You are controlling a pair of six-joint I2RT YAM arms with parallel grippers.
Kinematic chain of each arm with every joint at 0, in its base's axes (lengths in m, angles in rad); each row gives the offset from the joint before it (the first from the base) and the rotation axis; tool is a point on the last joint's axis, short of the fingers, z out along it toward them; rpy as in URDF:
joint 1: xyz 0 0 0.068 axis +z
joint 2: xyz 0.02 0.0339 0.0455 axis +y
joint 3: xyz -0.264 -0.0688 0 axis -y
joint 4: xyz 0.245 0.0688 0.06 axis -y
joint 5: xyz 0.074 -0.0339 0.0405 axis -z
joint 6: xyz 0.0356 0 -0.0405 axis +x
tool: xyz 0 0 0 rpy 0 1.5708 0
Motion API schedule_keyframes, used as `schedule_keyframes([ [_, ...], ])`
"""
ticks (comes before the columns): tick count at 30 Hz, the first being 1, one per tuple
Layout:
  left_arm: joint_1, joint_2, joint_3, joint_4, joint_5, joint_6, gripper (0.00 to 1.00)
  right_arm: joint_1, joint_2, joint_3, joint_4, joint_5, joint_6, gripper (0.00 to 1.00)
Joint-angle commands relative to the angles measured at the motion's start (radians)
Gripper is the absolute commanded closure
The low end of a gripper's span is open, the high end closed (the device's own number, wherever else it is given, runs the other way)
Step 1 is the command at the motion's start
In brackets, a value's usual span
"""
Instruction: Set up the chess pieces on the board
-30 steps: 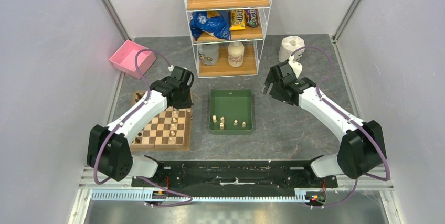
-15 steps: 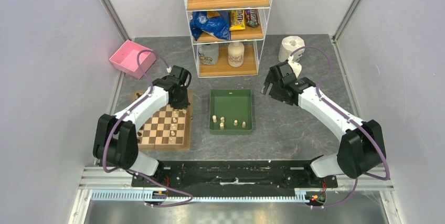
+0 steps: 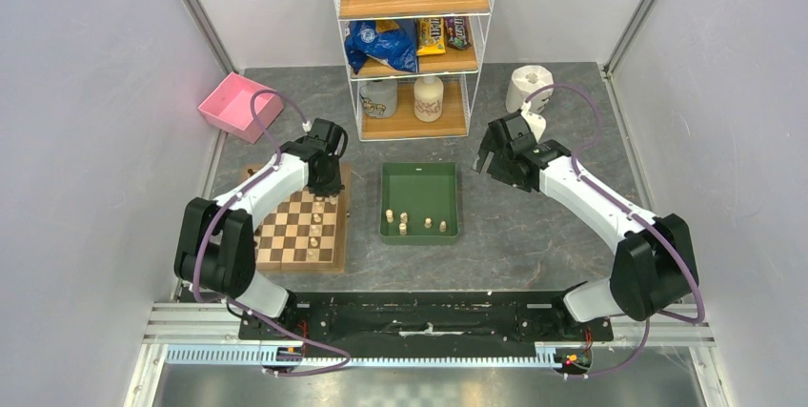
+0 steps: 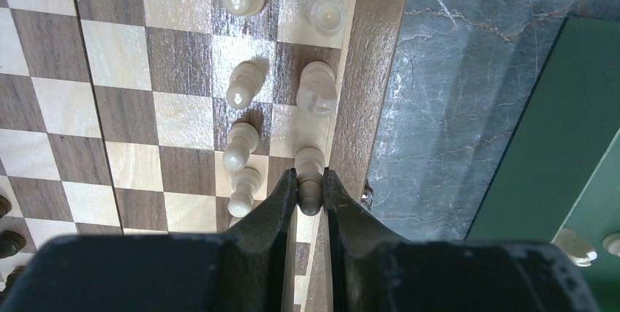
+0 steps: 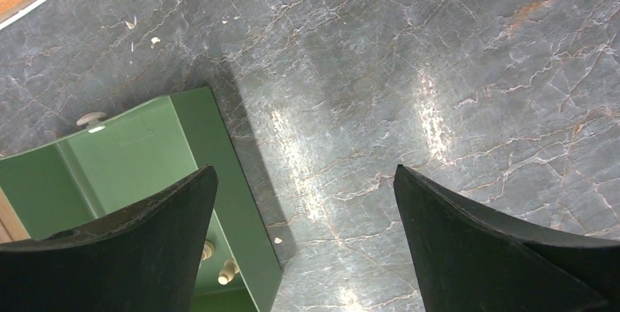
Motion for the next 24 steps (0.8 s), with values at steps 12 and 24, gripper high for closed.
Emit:
schedule_keyframes([
  [12,0.018,0.029,0.028,0.057,-0.042,0.032,0.98,-0.005,0.023,0.027,0.017,-0.007,-0.012,0.01],
  [24,0.018,0.043,0.033,0.047,-0.044,0.027,0.89,-0.005,0.025,0.029,0.017,-0.01,-0.016,0.01],
])
